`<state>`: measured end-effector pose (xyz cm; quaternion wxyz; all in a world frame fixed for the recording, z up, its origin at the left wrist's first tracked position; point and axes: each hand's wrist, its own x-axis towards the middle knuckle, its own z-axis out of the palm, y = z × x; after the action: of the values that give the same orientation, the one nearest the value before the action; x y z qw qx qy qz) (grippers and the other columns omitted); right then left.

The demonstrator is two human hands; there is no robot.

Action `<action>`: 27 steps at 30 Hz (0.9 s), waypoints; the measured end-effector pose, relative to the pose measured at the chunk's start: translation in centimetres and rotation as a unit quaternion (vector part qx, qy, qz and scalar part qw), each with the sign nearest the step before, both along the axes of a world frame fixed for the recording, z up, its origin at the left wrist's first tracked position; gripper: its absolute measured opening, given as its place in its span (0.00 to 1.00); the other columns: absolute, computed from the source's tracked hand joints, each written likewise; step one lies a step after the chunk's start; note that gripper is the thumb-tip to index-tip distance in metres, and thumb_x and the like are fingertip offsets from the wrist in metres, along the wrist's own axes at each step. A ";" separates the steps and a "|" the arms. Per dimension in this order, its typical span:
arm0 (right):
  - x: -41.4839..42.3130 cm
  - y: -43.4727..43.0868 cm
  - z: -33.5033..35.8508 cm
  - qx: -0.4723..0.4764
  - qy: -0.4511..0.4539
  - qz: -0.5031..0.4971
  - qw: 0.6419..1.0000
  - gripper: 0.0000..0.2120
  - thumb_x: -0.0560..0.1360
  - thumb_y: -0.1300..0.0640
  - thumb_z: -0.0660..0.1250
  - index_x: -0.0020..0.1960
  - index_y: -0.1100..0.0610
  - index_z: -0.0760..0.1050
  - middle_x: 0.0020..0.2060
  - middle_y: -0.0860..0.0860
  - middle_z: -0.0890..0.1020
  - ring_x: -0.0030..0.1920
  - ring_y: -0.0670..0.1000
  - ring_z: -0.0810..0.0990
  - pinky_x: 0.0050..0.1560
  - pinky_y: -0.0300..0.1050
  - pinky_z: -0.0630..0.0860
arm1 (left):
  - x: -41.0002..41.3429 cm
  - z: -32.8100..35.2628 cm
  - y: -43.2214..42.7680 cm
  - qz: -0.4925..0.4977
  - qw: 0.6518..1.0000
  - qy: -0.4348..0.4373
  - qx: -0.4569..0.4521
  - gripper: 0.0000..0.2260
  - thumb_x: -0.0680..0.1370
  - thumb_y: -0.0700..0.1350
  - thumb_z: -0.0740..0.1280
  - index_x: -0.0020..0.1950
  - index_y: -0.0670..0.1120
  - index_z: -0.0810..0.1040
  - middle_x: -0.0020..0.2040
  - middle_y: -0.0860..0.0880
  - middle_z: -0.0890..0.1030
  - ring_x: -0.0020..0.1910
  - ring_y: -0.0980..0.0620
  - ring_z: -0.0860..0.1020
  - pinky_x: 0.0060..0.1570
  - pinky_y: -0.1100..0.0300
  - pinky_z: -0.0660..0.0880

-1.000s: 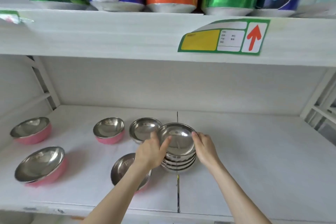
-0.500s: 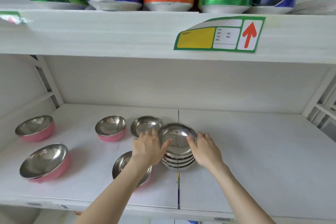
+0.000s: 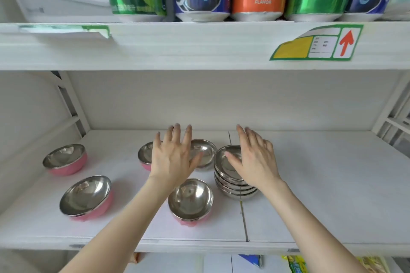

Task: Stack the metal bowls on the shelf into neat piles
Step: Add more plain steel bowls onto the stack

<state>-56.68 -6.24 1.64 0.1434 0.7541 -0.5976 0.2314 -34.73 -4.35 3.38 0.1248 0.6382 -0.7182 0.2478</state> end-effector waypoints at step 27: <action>6.2 -19.8 -3.0 0.468 -0.023 0.050 0.882 0.39 0.73 0.37 0.62 0.76 0.55 0.55 0.75 0.54 0.63 0.73 0.56 0.63 0.70 0.51 0.63 | 1.7 -10.6 -11.8 0.107 0.908 0.282 0.290 0.30 0.79 0.65 0.51 0.68 0.42 0.63 0.60 0.39 0.79 0.59 0.37 0.78 0.55 0.49 0.73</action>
<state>-50.47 -26.04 -1.41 -0.2516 0.7567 -0.6012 -0.0515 -33.02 -16.13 -7.18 0.1046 0.7625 -0.6206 -0.1500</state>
